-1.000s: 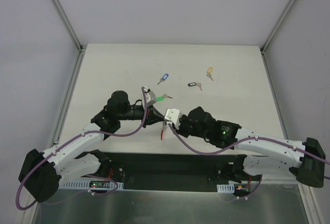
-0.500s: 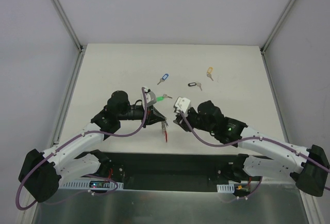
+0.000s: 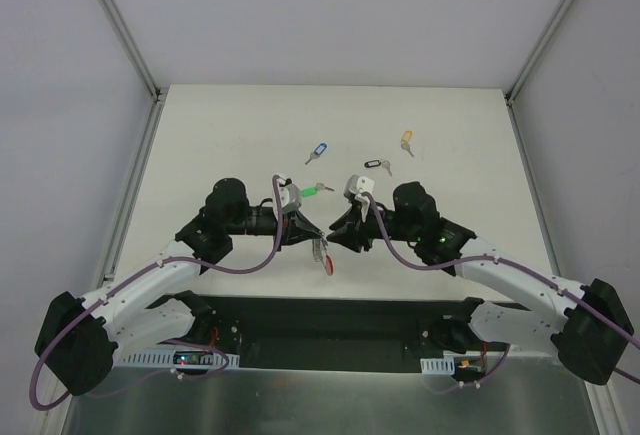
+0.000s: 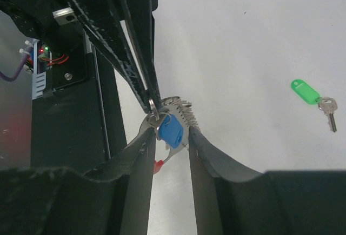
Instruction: Put the keys on the keyring
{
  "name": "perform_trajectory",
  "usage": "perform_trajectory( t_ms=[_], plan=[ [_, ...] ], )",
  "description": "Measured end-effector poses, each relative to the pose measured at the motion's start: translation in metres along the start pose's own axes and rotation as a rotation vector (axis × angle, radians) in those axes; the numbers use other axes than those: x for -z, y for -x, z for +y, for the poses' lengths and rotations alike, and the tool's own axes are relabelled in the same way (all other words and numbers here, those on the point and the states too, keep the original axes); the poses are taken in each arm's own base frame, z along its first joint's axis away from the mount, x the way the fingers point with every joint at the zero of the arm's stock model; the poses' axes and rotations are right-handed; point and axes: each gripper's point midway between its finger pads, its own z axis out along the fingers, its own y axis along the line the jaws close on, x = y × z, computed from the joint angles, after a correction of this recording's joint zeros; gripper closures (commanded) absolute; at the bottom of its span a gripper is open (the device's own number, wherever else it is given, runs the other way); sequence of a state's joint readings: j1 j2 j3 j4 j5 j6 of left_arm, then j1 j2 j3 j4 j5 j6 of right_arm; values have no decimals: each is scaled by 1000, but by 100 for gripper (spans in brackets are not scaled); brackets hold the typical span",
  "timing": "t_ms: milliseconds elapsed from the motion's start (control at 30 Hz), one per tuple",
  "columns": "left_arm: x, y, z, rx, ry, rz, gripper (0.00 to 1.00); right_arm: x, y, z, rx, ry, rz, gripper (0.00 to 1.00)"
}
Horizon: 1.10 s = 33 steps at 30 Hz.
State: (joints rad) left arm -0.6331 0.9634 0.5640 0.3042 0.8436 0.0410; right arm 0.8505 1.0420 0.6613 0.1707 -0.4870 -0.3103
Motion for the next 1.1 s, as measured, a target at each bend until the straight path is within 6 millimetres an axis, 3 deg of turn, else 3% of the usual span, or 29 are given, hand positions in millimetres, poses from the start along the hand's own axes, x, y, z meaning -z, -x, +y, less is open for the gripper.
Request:
perform_trajectory(
  t_ms=[433,667,1100],
  plan=[
    [1,5,-8,-28,-42,-22,100,-7,5,13,-42,135,-32,71],
    [1,5,-8,-28,-46,-22,100,-9,0,19,-61,180,-18,89],
    [0,3,-13,-23,-77,-18,100,-8,4,21,-58,202,-27,89]
  ],
)
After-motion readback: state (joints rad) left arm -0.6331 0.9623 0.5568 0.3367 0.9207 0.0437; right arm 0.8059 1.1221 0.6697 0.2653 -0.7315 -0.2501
